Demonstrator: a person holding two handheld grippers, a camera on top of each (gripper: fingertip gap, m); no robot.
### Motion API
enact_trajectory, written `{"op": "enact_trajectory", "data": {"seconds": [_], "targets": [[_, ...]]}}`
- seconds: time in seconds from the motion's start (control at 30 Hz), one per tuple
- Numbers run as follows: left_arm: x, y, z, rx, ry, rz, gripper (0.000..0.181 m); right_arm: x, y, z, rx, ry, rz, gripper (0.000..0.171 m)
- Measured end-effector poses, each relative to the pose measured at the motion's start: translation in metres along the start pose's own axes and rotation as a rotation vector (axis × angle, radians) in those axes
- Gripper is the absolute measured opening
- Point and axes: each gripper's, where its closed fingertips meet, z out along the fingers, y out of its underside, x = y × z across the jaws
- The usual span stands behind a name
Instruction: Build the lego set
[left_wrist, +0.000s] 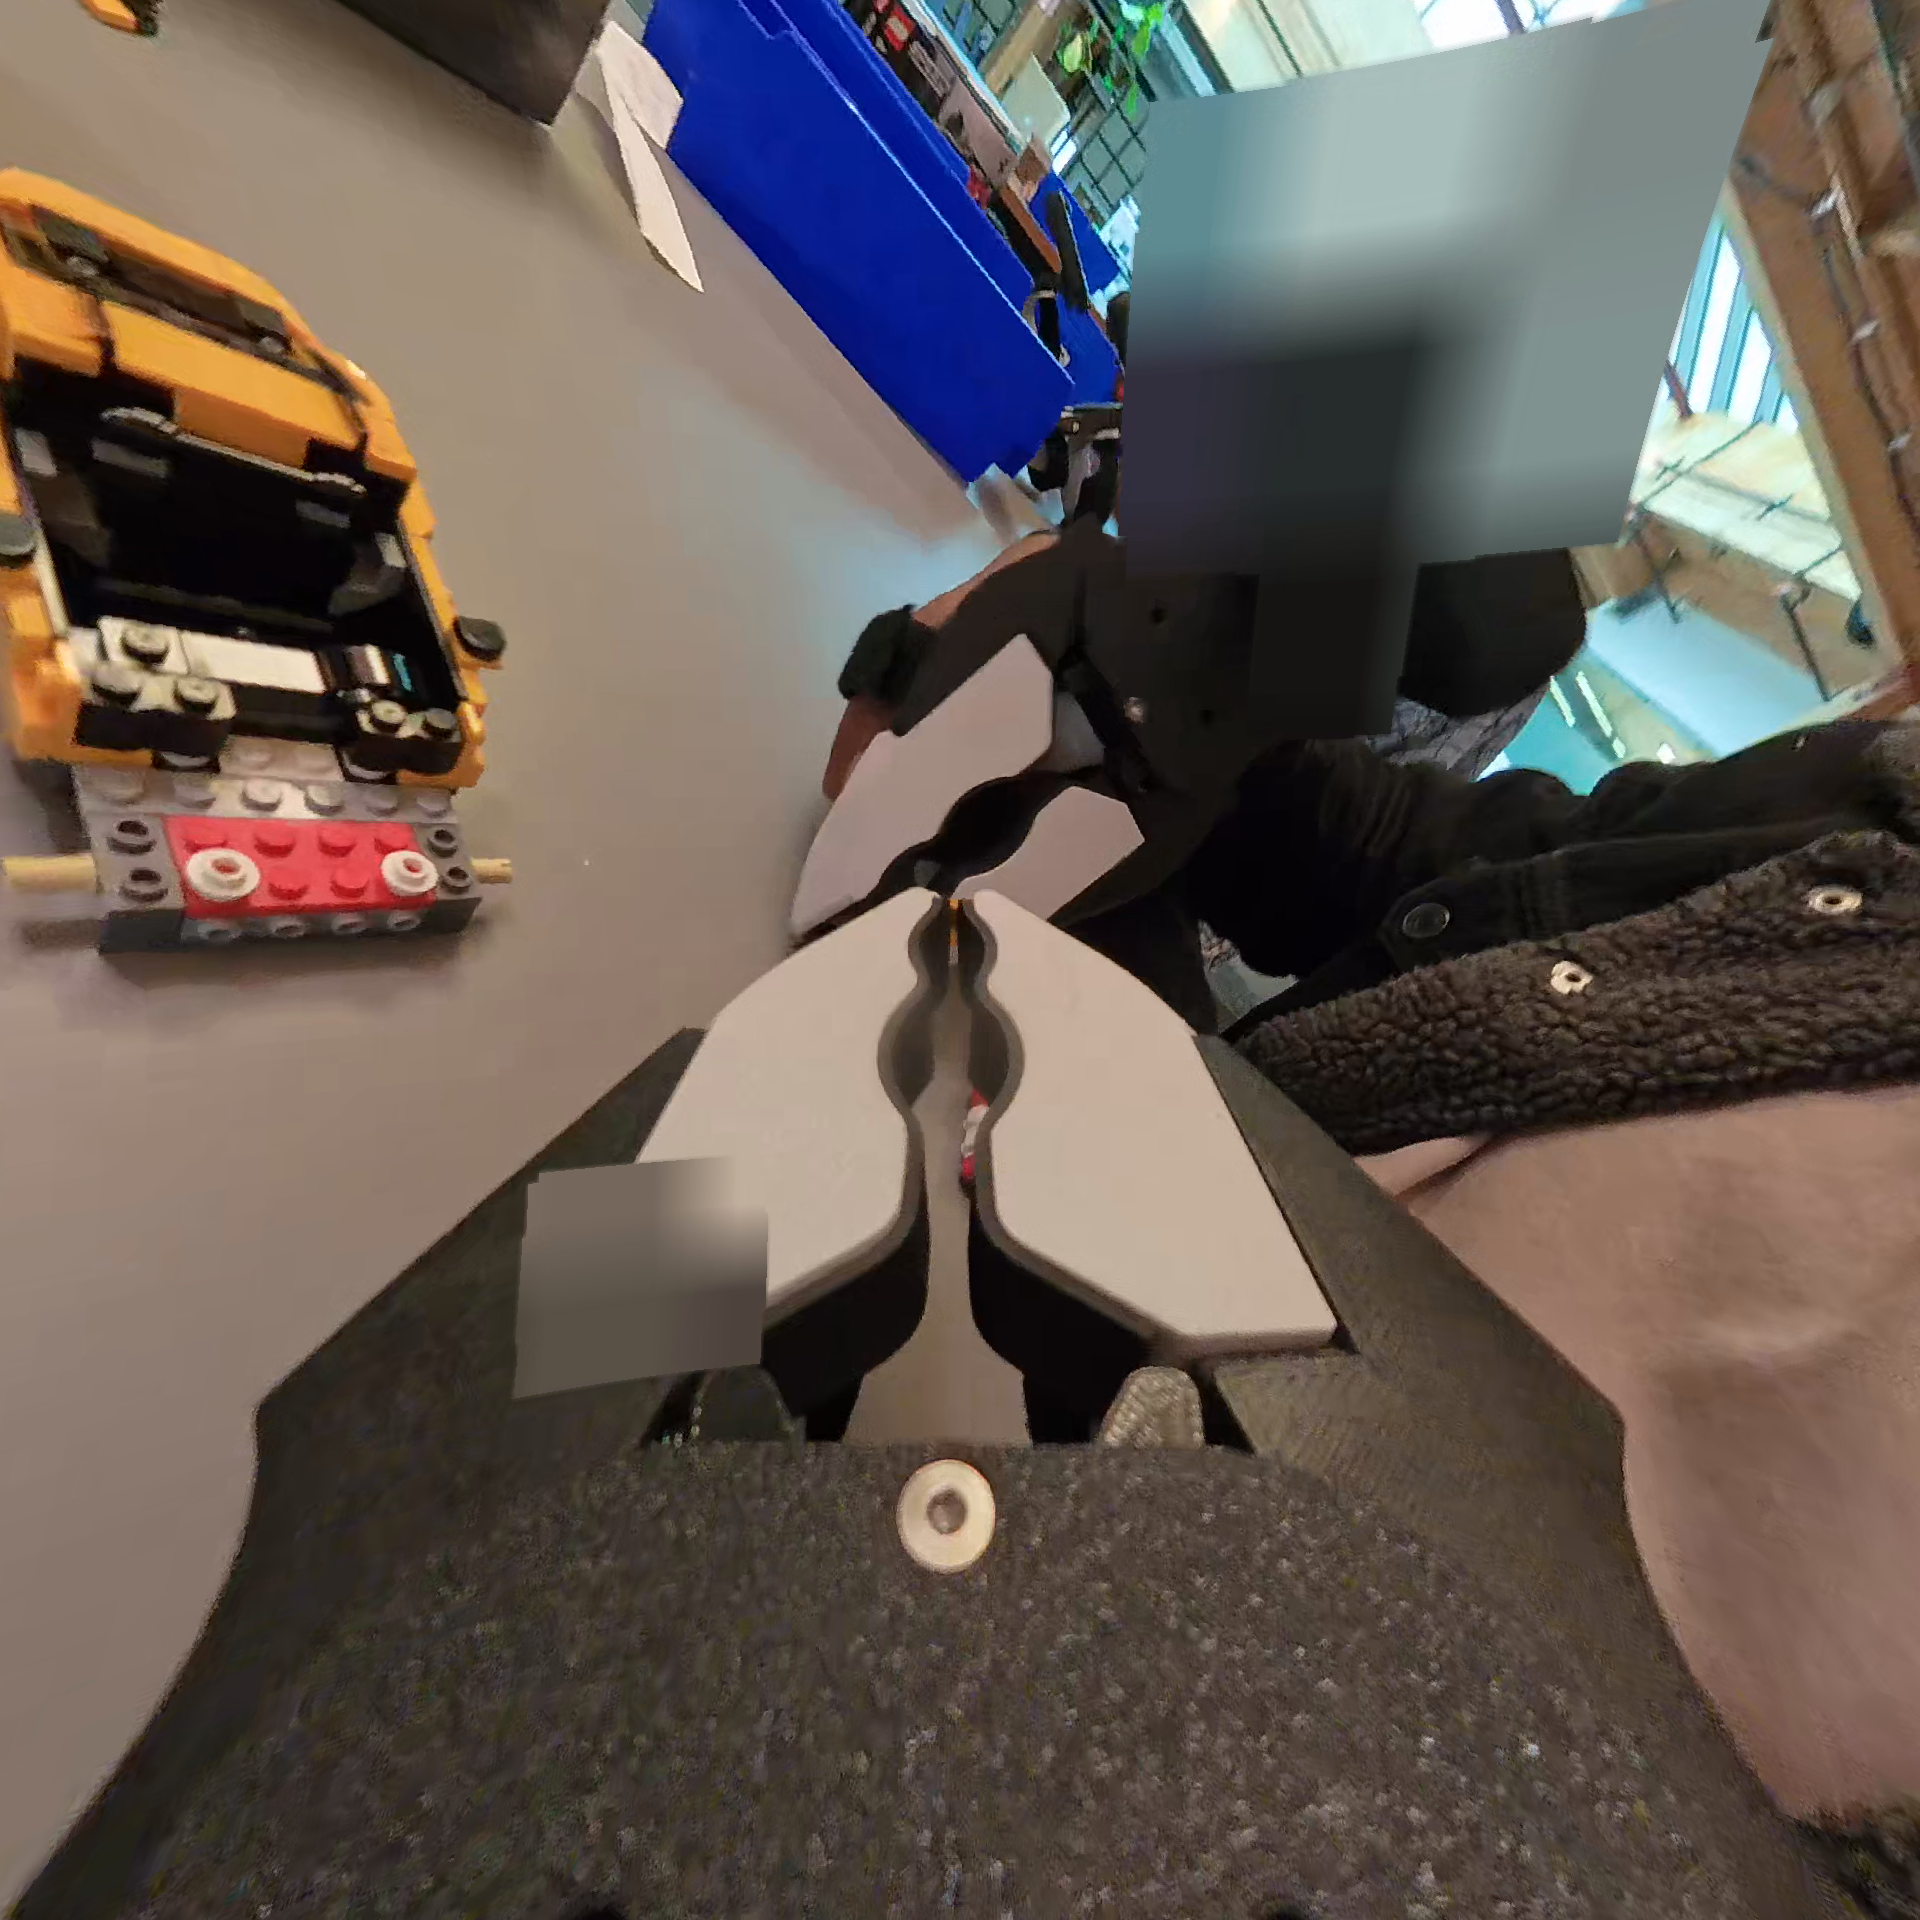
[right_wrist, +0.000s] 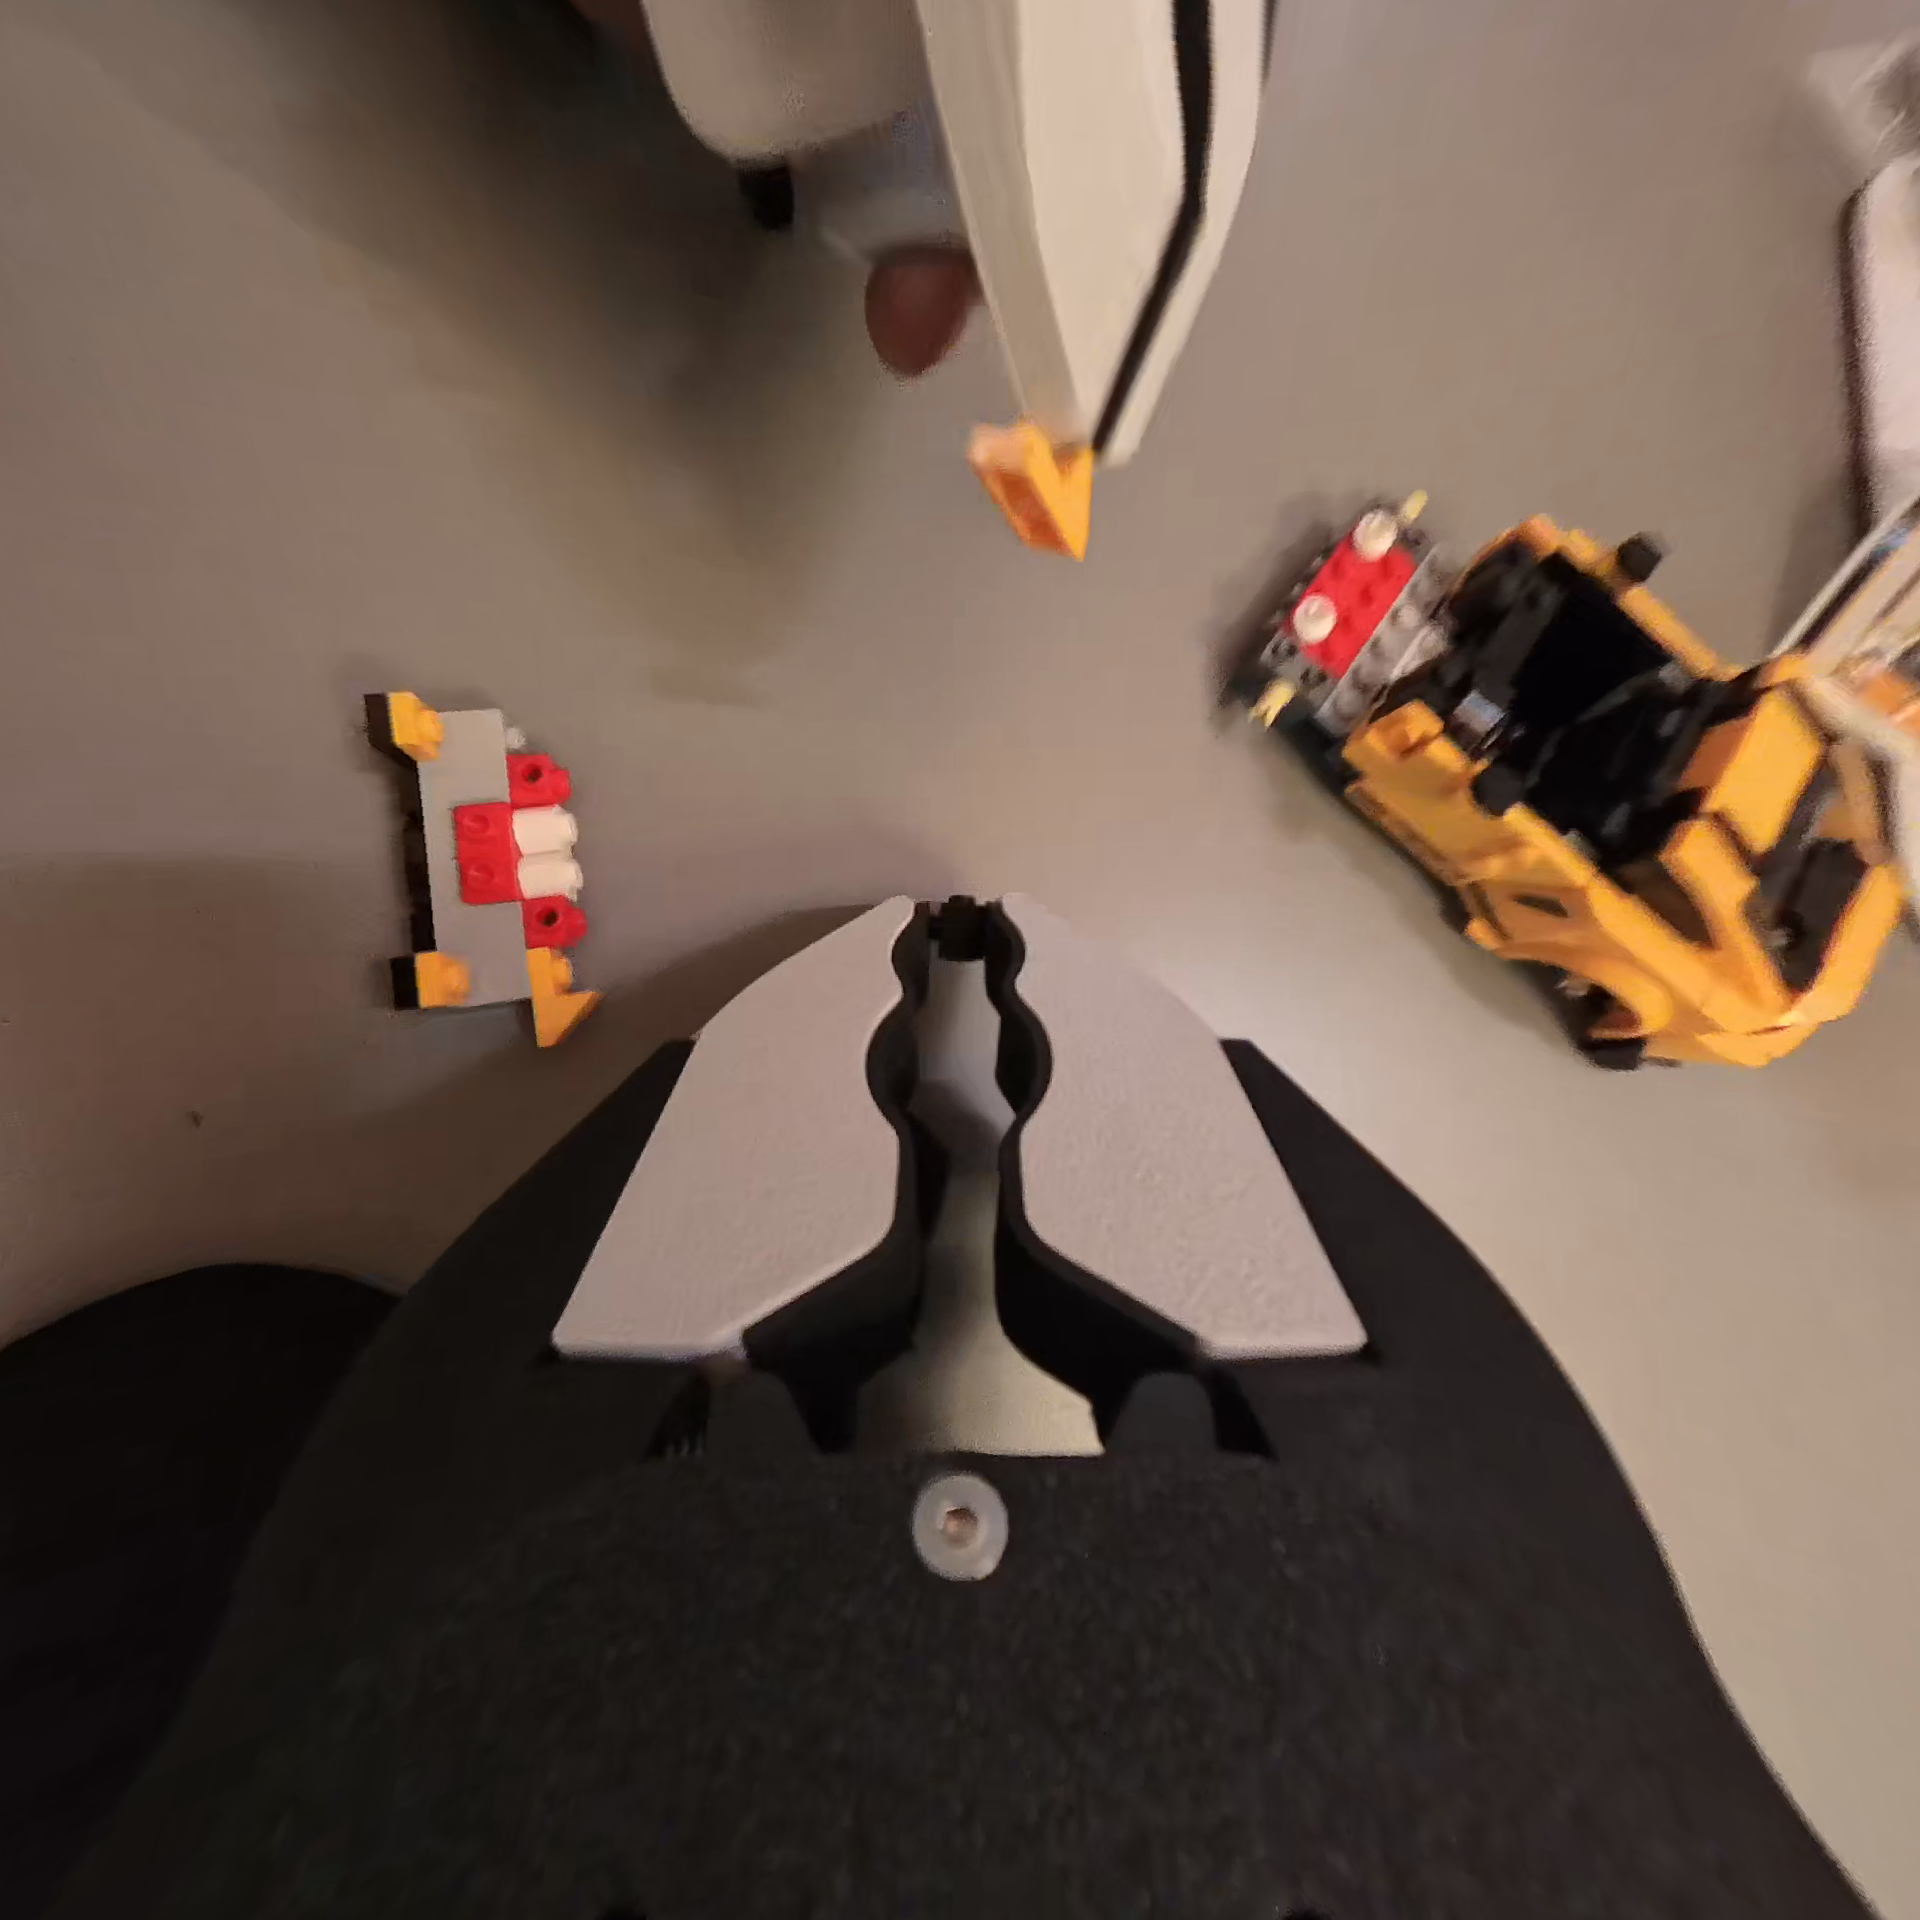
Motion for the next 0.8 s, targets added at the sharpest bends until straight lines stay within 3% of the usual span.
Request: {"op": "enact_trajectory", "data": {"seconds": [0.17,0.33,0.63,0.8], "targets": [[-0.003,-0.008,0.001,0.094,0.038,-0.204,0.0,0.02,-0.045,-0.029,0.266,0.28,-0.175,0.009],[-0.007,-0.016,0.004,0.186,0.081,-0.384,0.001,0.033,-0.056,-0.035,0.216,0.554,-0.428,0.009],[-0.016,-0.016,0.006,0.231,0.039,-0.453,0.001,0.034,-0.056,-0.029,0.181,0.612,-0.481,0.009],[-0.022,-0.013,0.007,0.218,-0.006,-0.431,0.001,0.027,-0.043,-0.017,0.126,0.5,-0.434,0.009]]}}
